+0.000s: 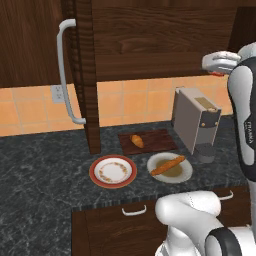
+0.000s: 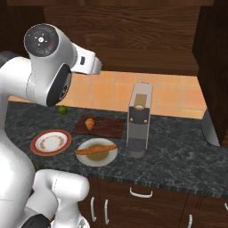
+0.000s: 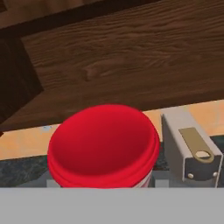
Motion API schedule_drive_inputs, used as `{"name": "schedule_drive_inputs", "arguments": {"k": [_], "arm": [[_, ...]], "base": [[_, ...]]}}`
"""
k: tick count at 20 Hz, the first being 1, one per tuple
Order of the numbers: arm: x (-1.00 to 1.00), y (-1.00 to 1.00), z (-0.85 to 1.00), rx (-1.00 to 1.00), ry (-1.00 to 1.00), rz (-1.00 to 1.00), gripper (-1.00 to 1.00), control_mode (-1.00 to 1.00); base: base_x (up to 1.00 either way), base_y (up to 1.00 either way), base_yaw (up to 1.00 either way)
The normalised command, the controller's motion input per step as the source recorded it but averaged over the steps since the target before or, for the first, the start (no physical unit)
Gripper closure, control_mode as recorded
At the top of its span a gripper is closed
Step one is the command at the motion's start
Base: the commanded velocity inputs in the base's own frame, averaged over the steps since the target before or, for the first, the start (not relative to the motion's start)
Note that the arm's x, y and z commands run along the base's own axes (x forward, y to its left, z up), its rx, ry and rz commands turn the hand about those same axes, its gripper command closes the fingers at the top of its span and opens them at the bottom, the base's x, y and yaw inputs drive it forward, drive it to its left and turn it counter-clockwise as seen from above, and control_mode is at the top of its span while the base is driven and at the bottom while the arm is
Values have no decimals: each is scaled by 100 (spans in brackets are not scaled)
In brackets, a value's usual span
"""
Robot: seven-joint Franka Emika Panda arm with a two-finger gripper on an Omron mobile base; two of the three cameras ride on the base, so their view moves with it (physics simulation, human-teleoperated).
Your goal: From the different types of pastries on the counter, select a croissant and place it on the cutting board. Then retrieve a jar of jam from the cabinet and place it alongside the croissant on the cutting board.
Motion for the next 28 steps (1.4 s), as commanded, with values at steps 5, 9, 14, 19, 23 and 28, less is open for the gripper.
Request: {"name": "schedule_drive_inputs", "arguments": {"k": [5,9,14,19,23,28], "arm": [[-58,5,-42,-12,1,0,100,-100],[-39,4,-22,-10,0,-2,100,-100],[-14,10,-28,-11,5,-4,100,-100],[10,19,-35,-6,27,-4,100,-100],[31,8,-24,-1,33,-1,100,-100],[34,2,-48,-3,21,0,100,-100]], "base": [[0,0,0],[0,0,0],[0,0,0],[0,0,0],[0,0,0],[0,0,0]]}}
